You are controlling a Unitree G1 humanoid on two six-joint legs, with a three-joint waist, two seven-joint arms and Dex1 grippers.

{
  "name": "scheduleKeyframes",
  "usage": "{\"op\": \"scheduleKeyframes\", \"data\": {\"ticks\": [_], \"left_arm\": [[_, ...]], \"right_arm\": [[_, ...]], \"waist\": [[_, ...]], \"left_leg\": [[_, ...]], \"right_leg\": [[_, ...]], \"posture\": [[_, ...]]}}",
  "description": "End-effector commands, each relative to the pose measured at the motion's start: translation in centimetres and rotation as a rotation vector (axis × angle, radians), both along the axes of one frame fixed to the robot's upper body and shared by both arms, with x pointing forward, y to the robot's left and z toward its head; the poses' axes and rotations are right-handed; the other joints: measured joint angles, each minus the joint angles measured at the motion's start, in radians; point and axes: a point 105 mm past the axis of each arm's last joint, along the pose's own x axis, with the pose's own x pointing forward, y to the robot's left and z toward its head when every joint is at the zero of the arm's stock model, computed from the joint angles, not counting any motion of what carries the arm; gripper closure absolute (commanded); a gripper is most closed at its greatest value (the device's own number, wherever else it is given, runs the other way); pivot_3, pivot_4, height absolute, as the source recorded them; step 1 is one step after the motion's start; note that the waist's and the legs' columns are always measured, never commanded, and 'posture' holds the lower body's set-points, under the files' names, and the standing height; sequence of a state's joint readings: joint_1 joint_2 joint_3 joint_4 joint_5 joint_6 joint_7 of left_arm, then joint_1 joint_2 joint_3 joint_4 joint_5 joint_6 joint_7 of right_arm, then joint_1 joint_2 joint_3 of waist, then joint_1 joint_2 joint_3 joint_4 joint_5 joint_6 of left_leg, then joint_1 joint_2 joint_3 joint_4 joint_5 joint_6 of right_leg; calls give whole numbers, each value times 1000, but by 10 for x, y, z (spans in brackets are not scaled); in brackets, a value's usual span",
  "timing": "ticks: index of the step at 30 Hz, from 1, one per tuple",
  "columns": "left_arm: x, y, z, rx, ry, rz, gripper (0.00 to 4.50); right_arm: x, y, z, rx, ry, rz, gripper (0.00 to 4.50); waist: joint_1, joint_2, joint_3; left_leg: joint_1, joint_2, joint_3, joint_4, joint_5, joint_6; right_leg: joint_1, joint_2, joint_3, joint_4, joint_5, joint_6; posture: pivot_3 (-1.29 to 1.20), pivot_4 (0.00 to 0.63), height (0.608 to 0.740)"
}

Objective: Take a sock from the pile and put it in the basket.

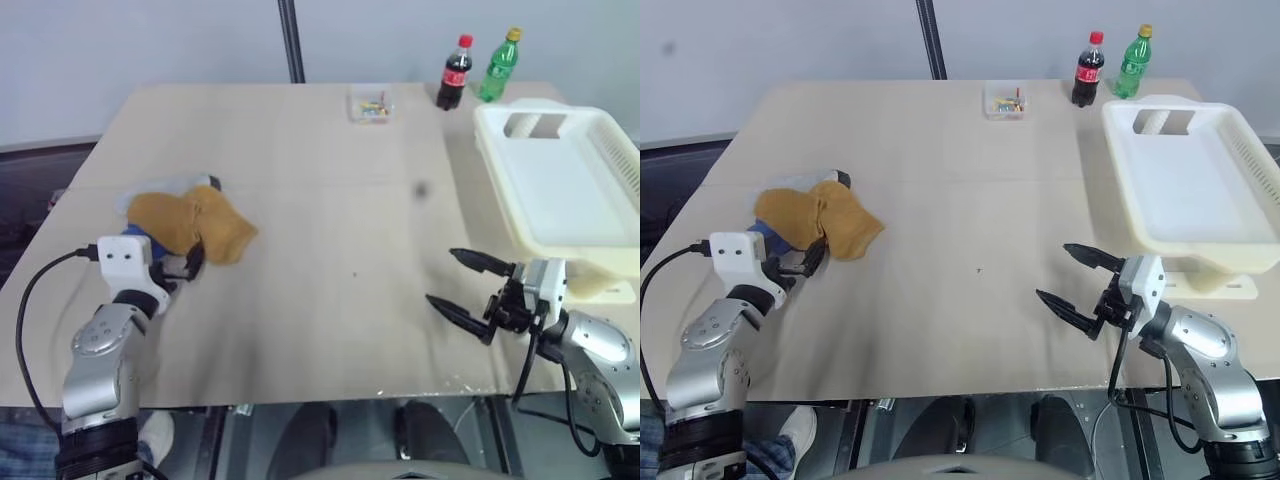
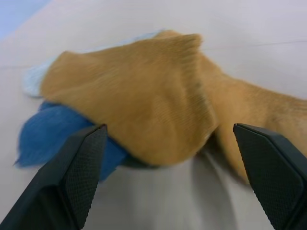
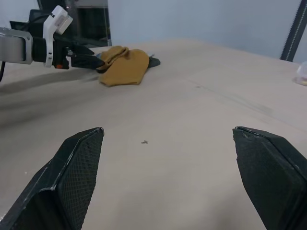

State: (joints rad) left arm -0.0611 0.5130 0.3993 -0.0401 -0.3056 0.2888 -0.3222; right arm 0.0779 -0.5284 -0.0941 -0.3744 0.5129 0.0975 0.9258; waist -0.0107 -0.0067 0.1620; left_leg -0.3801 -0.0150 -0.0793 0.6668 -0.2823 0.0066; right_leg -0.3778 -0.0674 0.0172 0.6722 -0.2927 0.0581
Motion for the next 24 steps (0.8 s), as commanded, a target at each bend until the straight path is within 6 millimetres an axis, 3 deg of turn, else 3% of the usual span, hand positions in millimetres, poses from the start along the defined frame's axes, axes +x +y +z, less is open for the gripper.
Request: {"op": "scheduleKeyframes", "data": {"ticks": [1, 4, 7, 14, 17, 20, 24], "left_arm": [[5, 5, 11, 45, -45, 5, 22], [8, 4, 8, 32, -46, -1, 22], [10, 6, 5, 44, -41, 7, 1204], [12, 2, -2, 43, -21, -2, 4472], [13, -8, 4, -6, -60, -36, 4472], [14, -40, 16, -229, -125, -166, 4472], [3, -91, 6, -252, -33, -352, 4472]], "right_arm": [[-2, 3, 5, -7, -42, -3, 0], [-4, 5, 4, -6, -40, -4, 0], [-4, 3, 1, -15, -36, -12, 0], [1, -4, -2, -44, -51, -41, 0], [1, -4, -3, -43, -48, -43, 0], [-1, -2, -5, -56, -52, -31, 0], [1, 1, 0, -54, -69, -29, 0]], "waist": [[-1, 0, 0], [-2, 0, 0], [-1, 0, 0], [-1, 0, 0], [-1, 0, 0], [0, 0, 0], [0, 0, 0]], "left_leg": [[0, 0, 0, 0, 0, 0], [0, 0, 0, 0, 0, 0], [0, 0, 0, 0, 0, 0], [0, 0, 0, 0, 0, 0], [0, 0, 0, 0, 0, 0], [0, 0, 0, 0, 0, 0], [-1, -1, 0, 1, 0, 0]], "right_leg": [[0, 0, 0, 0, 0, 0], [0, 0, 0, 0, 0, 0], [0, -1, 0, 0, 0, 0], [0, -1, 0, 0, 0, 0], [0, -1, 0, 0, 0, 0], [0, -2, 0, 0, 0, 0], [0, -2, 0, 0, 0, 0]], "posture": [[0, 150, 740], [0, 150, 740], [0, 150, 740], [0, 150, 740], [0, 150, 740], [0, 150, 740], [0, 150, 740]]}}
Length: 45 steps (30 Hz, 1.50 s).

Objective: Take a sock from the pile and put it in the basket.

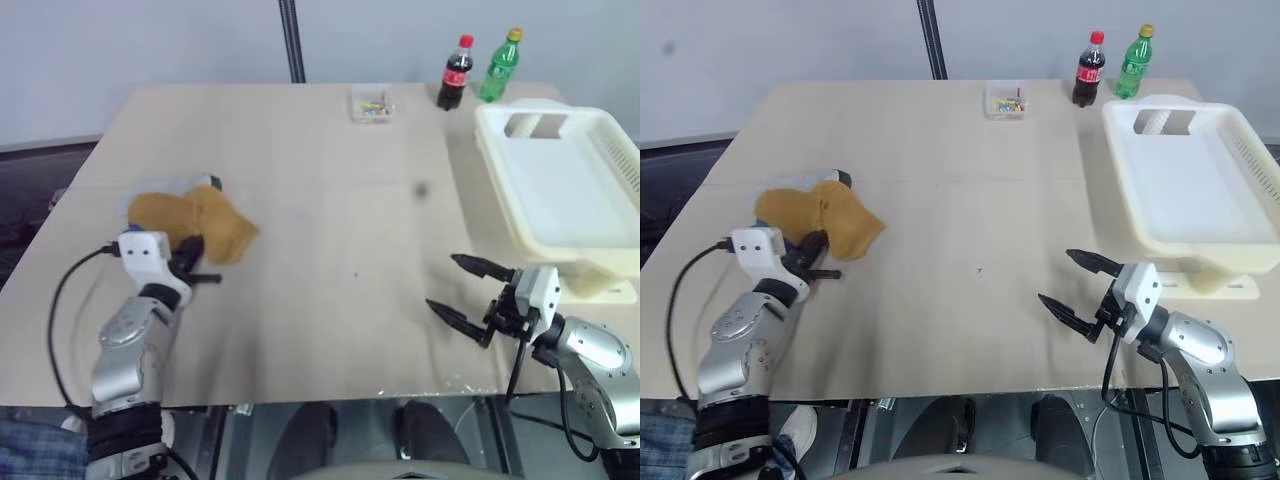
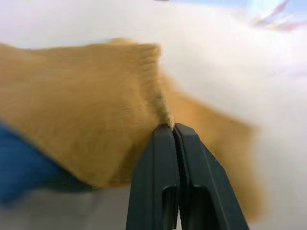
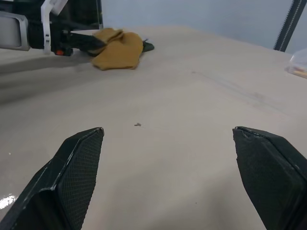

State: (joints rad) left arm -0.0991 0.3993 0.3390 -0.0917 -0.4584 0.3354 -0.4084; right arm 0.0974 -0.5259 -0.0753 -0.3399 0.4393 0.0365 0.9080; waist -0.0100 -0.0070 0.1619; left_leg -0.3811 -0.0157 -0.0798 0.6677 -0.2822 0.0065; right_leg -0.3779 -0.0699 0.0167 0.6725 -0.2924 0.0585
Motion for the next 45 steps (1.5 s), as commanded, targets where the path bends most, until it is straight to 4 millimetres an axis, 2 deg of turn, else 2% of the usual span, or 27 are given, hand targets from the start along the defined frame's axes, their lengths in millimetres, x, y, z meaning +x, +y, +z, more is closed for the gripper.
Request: {"op": "scheduleKeyframes", "data": {"ticks": [1, 5, 9, 11, 14, 23, 27, 32, 34, 36, 39, 41, 43, 45], "left_arm": [[-12, -42, 3, -3, 31, -157, 4472], [-24, -64, -3, -113, 108, -215, 4472], [-42, -108, 4, -177, 140, -388, 4472], [-47, -121, 4, -254, 179, -429, 4472], [-53, -138, -1, -271, 247, -499, 4472], [-33, -176, -19, -334, 382, -514, 4472], [-27, -208, -30, -349, 457, -580, 4472], [-21, -248, -21, -459, 499, -713, 4472], [-24, -262, -22, -436, 535, -794, 4472], [-27, -268, -23, -421, 555, -833, 4472], [-24, -271, -19, -508, 594, -823, 4472], [-30, -278, -15, -577, 643, -854, 4472], [-42, -287, -13, -575, 679, -900, 4472], [-46, -291, -10, -604, 693, -907, 4472]], "right_arm": [[0, 3, 13, 3, -59, 10, 0], [1, 0, 9, 2, -48, -8, 0], [1, 0, 9, 8, -47, -19, 0], [1, 0, 9, 9, -46, -23, 0], [1, 1, 9, 11, -48, -27, 0], [6, 3, 14, 33, -62, -47, 0], [10, 1, 16, 29, -66, -53, 0], [13, 1, 21, 35, -72, -53, 0], [13, 1, 22, 34, -74, -51, 0], [14, 0, 22, 31, -77, -53, 0], [15, -2, 24, 28, -85, -60, 0], [15, -2, 25, 27, -89, -63, 0], [15, -2, 25, 28, -91, -67, 0], [14, -1, 24, 30, -90, -69, 0]], "waist": [[-2, 0, 0], [-4, 0, 0], [-1, 0, 0], [1, 0, 0], [-1, 0, 0], [-1, 0, 0], [0, 0, 0], [2, 0, 0], [1, 0, 0], [-3, 0, 0], [-4, 0, 0], [-1, 0, 0], [-1, 0, 0], [0, 0, 0]], "left_leg": [[0, 0, 0, 0, 0, 0], [1, 0, 1, 0, 0, 0], [1, 1, 0, 0, 0, 0], [1, 0, 0, 0, 0, 0], [1, -1, 0, 0, 0, 0], [1, -1, 0, 1, 0, 0], [1, -5, 0, 1, 0, 0], [1, -6, 0, 1, 0, 0], [0, -6, 0, 1, 0, 0], [1, -7, 0, 1, 1, -2], [1, -6, 0, 1, 3, -4], [1, -6, -1, 1, 3, -4], [1, -6, -1, 1, 3, -4], [0, -7, -2, 1, 3, -4]], "right_leg": [[0, 0, 0, 0, 0, 0], [0, 1, 1, 0, 0, 0], [0, 1, 1, 1, 0, 0], [0, 1, 1, 1, 0, 0], [1, 1, 1, 1, 0, 0], [1, 2, 1, 2, 0, 0], [1, 3, 1, 2, 0, 0], [1, 2, 1, 2, 0, 0], [1, 2, 0, 2, 0, 0], [1, 2, 0, 2, 0, 0], [0, 2, 2, 1, 0, 1], [1, 2, 1, 2, 0, 1], [1, 2, 1, 2, 0, 1], [1, 1, 1, 2, 0, 1]], "posture": [[0, 150, 740], [0, 150, 740], [0, 150, 740], [0, 150, 740], [0, 150, 740], [0, 150, 740], [0, 150, 740], [0, 150, 740], [0, 150, 740], [0, 150, 740], [0, 150, 740], [0, 150, 740], [0, 150, 740], [0, 150, 740]]}}
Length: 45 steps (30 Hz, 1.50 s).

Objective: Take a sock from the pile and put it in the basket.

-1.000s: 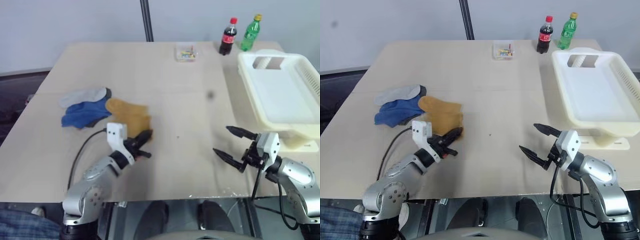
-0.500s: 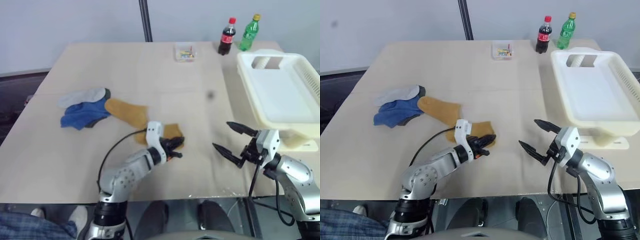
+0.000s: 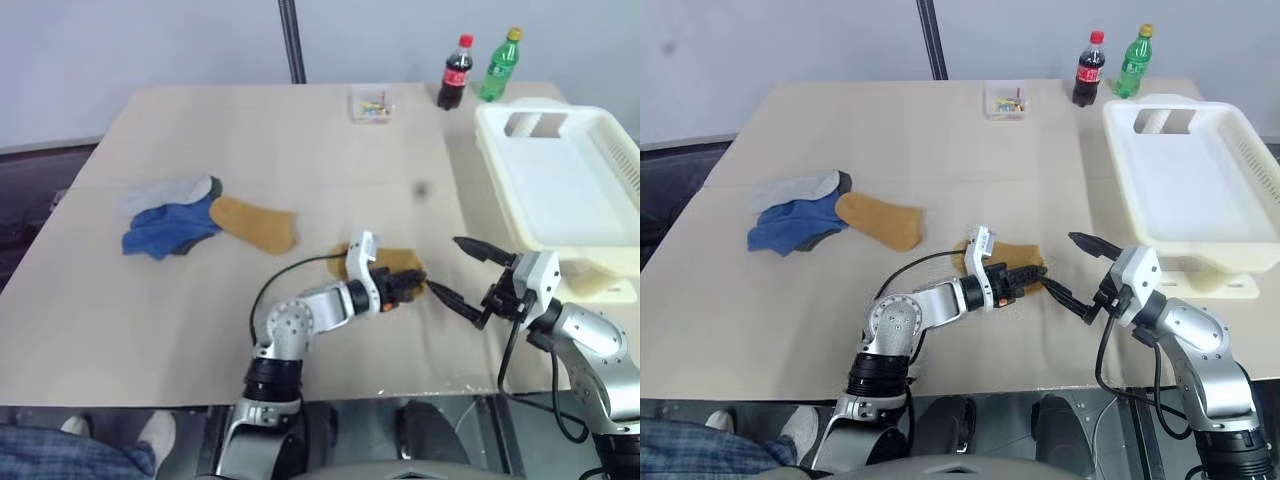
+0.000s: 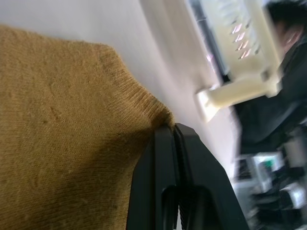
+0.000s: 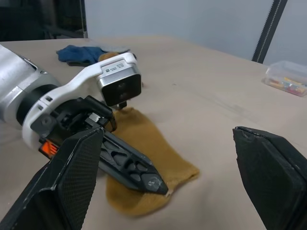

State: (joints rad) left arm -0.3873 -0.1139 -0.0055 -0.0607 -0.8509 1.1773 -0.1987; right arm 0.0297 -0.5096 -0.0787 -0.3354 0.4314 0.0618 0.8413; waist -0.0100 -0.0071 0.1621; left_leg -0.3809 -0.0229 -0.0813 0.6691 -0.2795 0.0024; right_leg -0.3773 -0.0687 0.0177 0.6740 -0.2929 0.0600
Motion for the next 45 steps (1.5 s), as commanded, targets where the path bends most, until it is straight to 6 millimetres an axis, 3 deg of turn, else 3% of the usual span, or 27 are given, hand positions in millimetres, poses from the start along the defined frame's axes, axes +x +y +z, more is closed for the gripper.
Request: {"op": "scheduleKeyframes", "data": {"ticks": [1, 8, 11, 15, 18, 21, 27, 31, 35, 37, 39, 45], "left_arm": [[-13, -14, 12, -68, 38, -43, 4472], [0, -11, 14, -92, 51, 67, 4472], [0, -8, 18, -49, -15, 63, 3632], [-15, -1, 29, -53, -88, -20, 3632], [-33, 12, 46, -175, -121, -113, 3632], [-47, 42, 48, -182, -163, -166, 3632], [-79, 102, 22, 57, -224, -287, 3632], [-88, 145, 20, 143, -280, -296, 3632], [-75, 180, 22, 208, -387, -196, 3632], [-53, 198, 21, 278, -465, -59, 3632], [-44, 206, 21, 292, -501, -9, 3632], [-68, 226, 24, 273, -530, -145, 3632]], "right_arm": [[-2, -1, 10, 10, -44, -13, 0], [-4, 1, 8, 19, -34, -17, 0], [-4, 3, 8, 23, -32, -15, 0], [-3, 5, 9, 28, -35, -14, 0], [-1, 6, 10, 38, -39, -13, 0], [0, 7, 11, 45, -44, -13, 0], [2, 7, 11, 48, -46, -17, 0], [5, 8, 14, 63, -53, -18, 0], [3, 14, 11, 62, -31, 5, 0], [7, 17, 0, -4, 18, -5, 0], [10, 19, -5, -46, 46, -13, 0], [7, 31, 0, -86, 27, 37, 0]], "waist": [[-1, 0, 0], [-1, 0, 0], [-1, 0, 0], [-3, 0, 0], [-3, 0, 0], [-5, 0, 0], [-6, 2, 1], [1, 3, 1], [0, 3, 2], [0, 3, 2], [0, 3, 2], [-8, 3, 2]], "left_leg": [[0, 0, 0, 0, 0, 0], [0, 0, 0, 0, 0, 0], [0, 0, 0, 0, 0, 0], [0, 0, 0, 0, 0, -1], [0, 1, 0, -1, 0, -1], [1, 2, 0, 0, 0, -1], [1, 2, 0, -2, 1, -1], [1, 3, 0, -2, 1, -1], [1, 3, 0, -3, 0, 0], [1, 3, -1, -4, -2, 3], [1, 3, 0, -4, -2, 3], [-1, 4, 0, -5, -2, 3]], "right_leg": [[0, 0, 0, 0, 0, 0], [0, 0, 0, 0, 0, 0], [0, 0, 0, 0, 0, 0], [0, 0, 1, 0, 0, 0], [0, 0, 1, 0, 0, 0], [0, 0, 1, 0, 0, 0], [-1, 2, 2, 1, 0, -1], [-1, 0, 2, -1, 0, -1], [-1, -1, 1, -2, 0, -1], [-1, -2, 1, -2, -1, -1], [-1, -2, 1, -2, 0, -1], [-2, -2, 1, -4, 0, -1]], "posture": [[0, 150, 740], [0, 150, 740], [0, 150, 740], [0, 150, 740], [0, 150, 740], [0, 150, 740], [0, 150, 740], [0, 150, 740], [0, 150, 740], [0, 150, 740], [0, 150, 740], [0, 150, 740]]}}
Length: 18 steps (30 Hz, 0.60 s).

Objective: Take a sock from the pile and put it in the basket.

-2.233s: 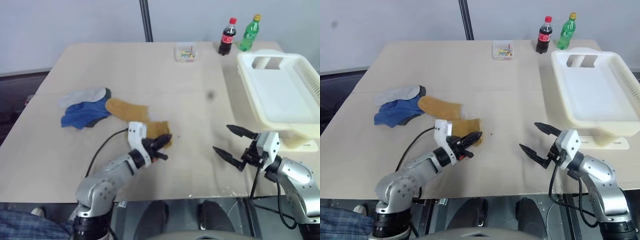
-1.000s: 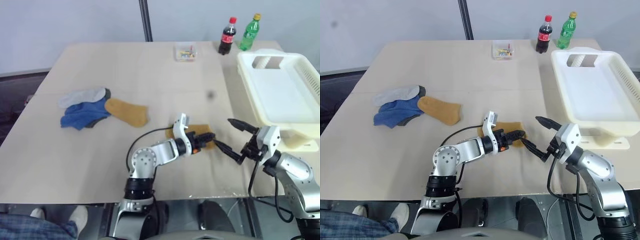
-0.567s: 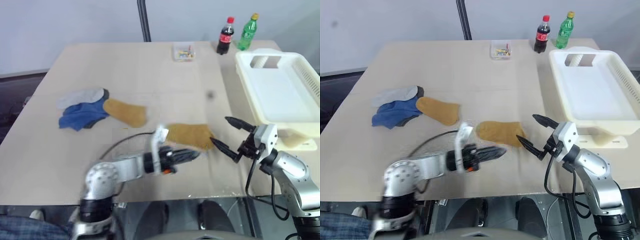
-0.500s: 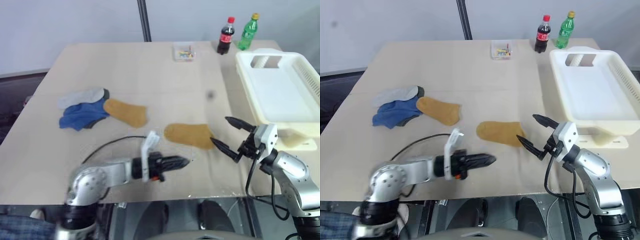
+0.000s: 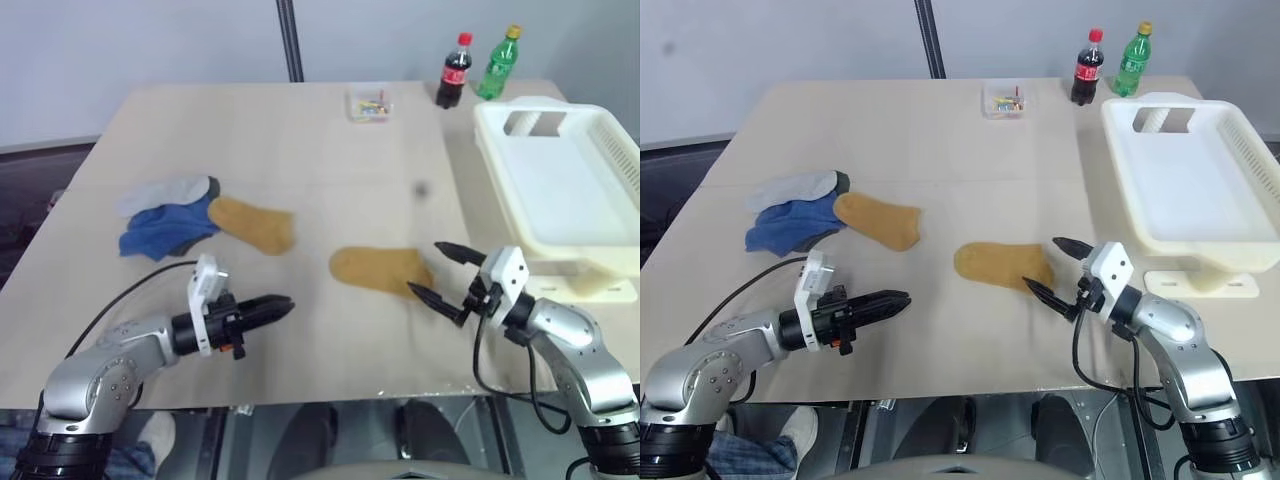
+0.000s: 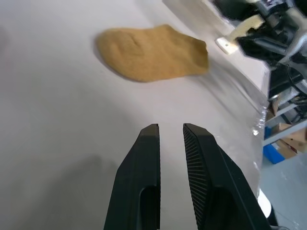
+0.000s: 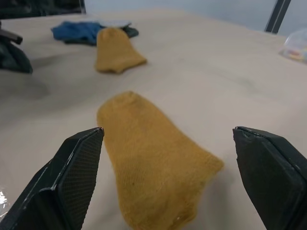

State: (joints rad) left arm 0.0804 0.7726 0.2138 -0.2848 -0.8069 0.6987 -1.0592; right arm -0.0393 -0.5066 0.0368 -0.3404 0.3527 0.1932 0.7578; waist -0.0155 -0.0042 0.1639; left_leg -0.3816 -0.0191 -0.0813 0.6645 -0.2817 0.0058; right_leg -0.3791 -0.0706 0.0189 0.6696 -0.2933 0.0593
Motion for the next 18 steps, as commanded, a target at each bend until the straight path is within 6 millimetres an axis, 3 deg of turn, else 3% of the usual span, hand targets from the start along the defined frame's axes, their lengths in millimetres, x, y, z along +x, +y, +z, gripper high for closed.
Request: {"op": "scheduleKeyframes", "data": {"ticks": [1, 4, 8, 11, 15, 18], "left_arm": [[-18, 20, 7, 65, -39, -82, 3632], [-14, 44, 4, 157, -66, -19, 3632], [28, 71, 26, 167, -264, 236, 3632], [41, 67, 43, 92, -352, 311, 3632], [71, 69, 33, 195, -408, 474, 3632], [86, 51, 26, 182, -436, 502, 3632]], "right_arm": [[-6, 10, 17, -18, -73, 48, 0], [-4, 14, 20, -13, -90, 53, 0], [-4, 13, 25, 72, -84, 38, 0], [-10, 8, 23, 79, -76, 55, 0], [-13, -1, 27, 117, -61, 50, 0], [-10, -4, 31, 121, -69, 38, 0]], "waist": [[-4, 0, 0], [1, 2, 1], [15, 2, 1], [13, 0, 1], [4, 0, 1], [2, 0, 1]], "left_leg": [[0, 1, 1, -1, 0, 0], [1, 2, 0, -5, 0, 0], [0, 1, -3, -5, 0, 0], [0, 1, -4, -5, 0, 0], [-1, -1, -2, -5, 1, -1], [0, -1, -2, -5, 1, -1]], "right_leg": [[0, 0, 0, -1, 0, 0], [0, 0, 0, -3, 0, 0], [0, 0, -3, -5, 0, 0], [1, 0, -4, -5, 1, 0], [1, -1, -3, -6, 1, 1], [1, 0, -3, -6, 1, 1]], "posture": [[0, 150, 740], [0, 150, 740], [0, 150, 740], [0, 150, 740], [0, 150, 740], [0, 150, 740]]}}
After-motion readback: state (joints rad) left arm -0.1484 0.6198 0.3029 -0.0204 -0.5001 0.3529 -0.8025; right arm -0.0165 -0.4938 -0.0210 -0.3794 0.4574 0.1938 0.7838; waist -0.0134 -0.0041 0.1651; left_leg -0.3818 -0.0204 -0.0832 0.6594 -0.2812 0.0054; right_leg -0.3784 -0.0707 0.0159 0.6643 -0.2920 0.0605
